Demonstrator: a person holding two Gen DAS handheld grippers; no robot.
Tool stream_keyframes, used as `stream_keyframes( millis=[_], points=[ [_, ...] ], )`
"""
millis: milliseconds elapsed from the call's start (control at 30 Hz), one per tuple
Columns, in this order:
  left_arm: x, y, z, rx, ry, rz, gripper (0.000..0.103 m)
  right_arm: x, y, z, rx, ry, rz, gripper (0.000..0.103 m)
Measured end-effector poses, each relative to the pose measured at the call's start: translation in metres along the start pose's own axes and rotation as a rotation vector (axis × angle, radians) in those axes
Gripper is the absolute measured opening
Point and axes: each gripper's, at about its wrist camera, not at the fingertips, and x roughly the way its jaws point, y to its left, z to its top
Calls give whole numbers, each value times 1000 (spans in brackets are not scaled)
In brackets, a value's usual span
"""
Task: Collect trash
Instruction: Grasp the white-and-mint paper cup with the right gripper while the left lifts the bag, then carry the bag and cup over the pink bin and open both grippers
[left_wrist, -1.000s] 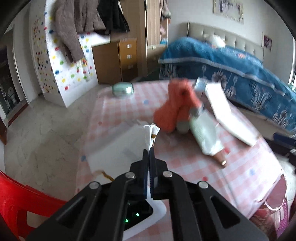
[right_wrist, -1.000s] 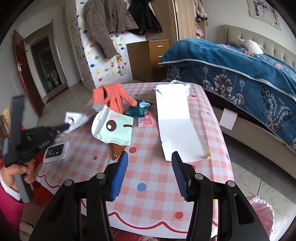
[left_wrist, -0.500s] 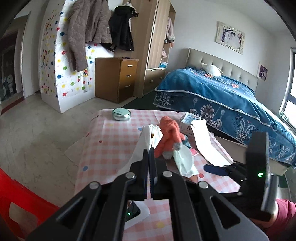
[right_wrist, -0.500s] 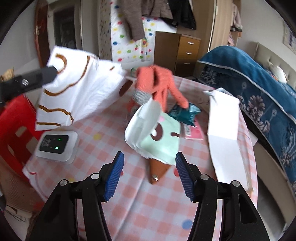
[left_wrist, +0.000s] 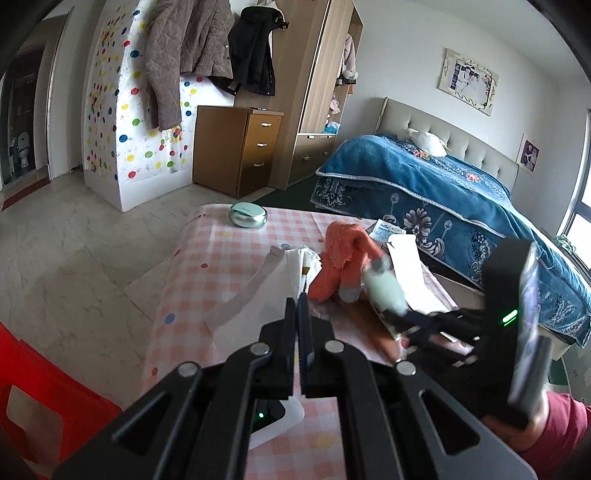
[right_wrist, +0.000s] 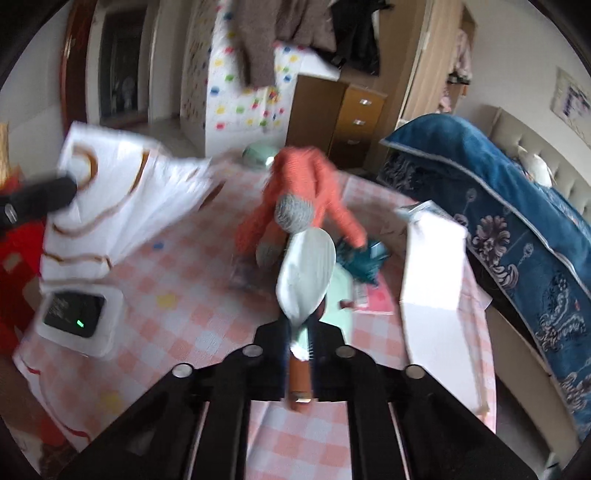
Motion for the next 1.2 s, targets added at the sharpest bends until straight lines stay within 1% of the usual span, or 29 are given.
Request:
stream_keyframes(
  millis=[33,100,167,233,267,300,367,500,567,600,767,800,867,900,933,1033,1100,1167,1200],
  points=[
    [-3,-1,0,3,-4,0,0,-3,-3,1,14,-5,8,5],
    [-10,-6,2,14,-16,-1,0,-23,-26,2,112,-35,72,4],
    [-18,-12,2,26,-28,-6,0,-40,-42,0,171,-53,112,4],
    [-26,-20,1,40,-37,-19,0,-57,-53,-4,199,-67,128,4],
    [-31,-26,0,50,-42,-29,0,-74,-61,-11,219,-73,140,4],
    [-33,-29,0,54,-43,-37,0,-77,-60,-11,221,-72,141,4],
    [-40,-39,-3,67,-45,-65,0,-91,-64,-22,232,-65,142,4],
    [-49,-67,-15,93,-21,-163,0,-103,-73,-42,249,-46,134,4],
    [-52,-80,-20,117,-15,-184,0,-113,-79,-57,267,-38,123,4],
    [-54,-92,-23,139,-13,-204,0,-113,-82,-59,271,-37,120,4],
    [-62,-137,-35,221,-9,-291,0,-144,-107,-80,306,-56,67,4],
    [-62,-152,-38,244,-7,-321,0,-155,-115,-87,319,-65,47,5],
    [-63,-173,-42,268,-4,-360,0,-175,-134,-101,353,-80,3,5],
    [-62,-187,-45,282,0,-389,0,-179,-140,-106,362,-82,-12,5],
    [-61,-200,-48,297,4,-413,0,-189,-151,-115,380,-86,-44,5],
    [-59,-243,-58,355,15,-490,0,-208,-171,-135,406,-84,-105,5],
    [-57,-276,-69,404,20,-552,0,-220,-192,-155,434,-75,-164,5],
    [-52,-300,-76,432,27,-590,0,-231,-212,-176,466,-62,-224,5],
    [-47,-317,-83,446,40,-622,0,-235,-217,-184,475,-57,-243,5]
  ],
)
